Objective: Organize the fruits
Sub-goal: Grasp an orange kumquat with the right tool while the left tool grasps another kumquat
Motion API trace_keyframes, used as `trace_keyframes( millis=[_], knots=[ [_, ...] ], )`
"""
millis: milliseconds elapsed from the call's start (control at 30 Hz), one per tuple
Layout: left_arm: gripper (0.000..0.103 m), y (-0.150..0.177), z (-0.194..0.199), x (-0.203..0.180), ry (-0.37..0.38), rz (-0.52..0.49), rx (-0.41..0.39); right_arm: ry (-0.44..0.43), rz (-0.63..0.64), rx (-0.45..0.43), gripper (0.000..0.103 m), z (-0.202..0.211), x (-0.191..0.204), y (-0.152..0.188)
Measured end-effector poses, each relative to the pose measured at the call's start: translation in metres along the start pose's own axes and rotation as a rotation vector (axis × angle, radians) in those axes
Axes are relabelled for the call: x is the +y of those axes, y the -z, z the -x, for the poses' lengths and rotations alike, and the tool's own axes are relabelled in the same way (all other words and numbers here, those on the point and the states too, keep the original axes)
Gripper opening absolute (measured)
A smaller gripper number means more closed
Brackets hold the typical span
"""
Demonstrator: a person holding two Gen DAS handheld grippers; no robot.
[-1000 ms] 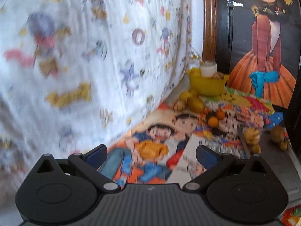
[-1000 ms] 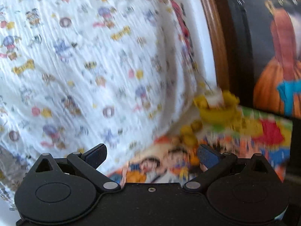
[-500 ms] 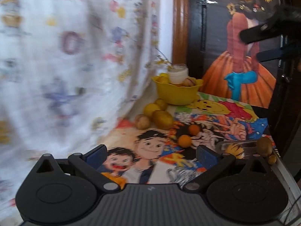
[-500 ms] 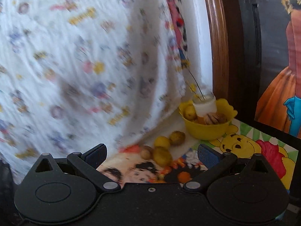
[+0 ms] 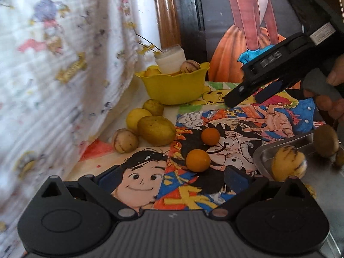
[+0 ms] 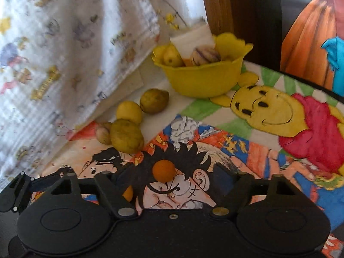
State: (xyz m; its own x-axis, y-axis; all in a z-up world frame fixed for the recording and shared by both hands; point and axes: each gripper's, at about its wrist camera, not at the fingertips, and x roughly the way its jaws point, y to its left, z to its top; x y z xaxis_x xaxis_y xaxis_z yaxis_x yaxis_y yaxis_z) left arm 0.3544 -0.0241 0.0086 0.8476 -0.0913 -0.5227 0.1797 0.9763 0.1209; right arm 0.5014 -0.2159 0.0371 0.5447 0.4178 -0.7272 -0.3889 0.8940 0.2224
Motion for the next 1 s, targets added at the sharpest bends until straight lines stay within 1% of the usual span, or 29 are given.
trace_keyframes(
  millis=[200,400,433,800,900,1000],
  knots=[
    [0.089,-0.002,-0.028,-0.007,0.035,-0.016,0.021,-0.031,-0.025,0.040,0.064,-0.030,-0.003,-0.003],
    [0.081,-0.003,-0.044,-0.012,0.067,0.001,0.038,-0.039,-0.024,0.064,0.058,-0.045,0.001,-0.004],
    [0.077,-0.004,-0.047,-0.012,0.071,0.005,0.041,-0.038,-0.024,0.069,0.057,-0.048,0.002,-0.005],
    [0.053,-0.009,-0.068,-0.006,0.110,0.088,0.098,-0.046,-0.043,0.103,0.040,-0.067,0.002,-0.004],
    [0.045,-0.008,-0.072,-0.003,0.125,0.112,0.105,-0.053,-0.059,0.111,0.039,-0.069,0.000,-0.003],
    [0.042,-0.008,-0.074,0.000,0.136,0.135,0.100,-0.058,-0.071,0.109,0.037,-0.070,-0.001,-0.003]
  ],
)
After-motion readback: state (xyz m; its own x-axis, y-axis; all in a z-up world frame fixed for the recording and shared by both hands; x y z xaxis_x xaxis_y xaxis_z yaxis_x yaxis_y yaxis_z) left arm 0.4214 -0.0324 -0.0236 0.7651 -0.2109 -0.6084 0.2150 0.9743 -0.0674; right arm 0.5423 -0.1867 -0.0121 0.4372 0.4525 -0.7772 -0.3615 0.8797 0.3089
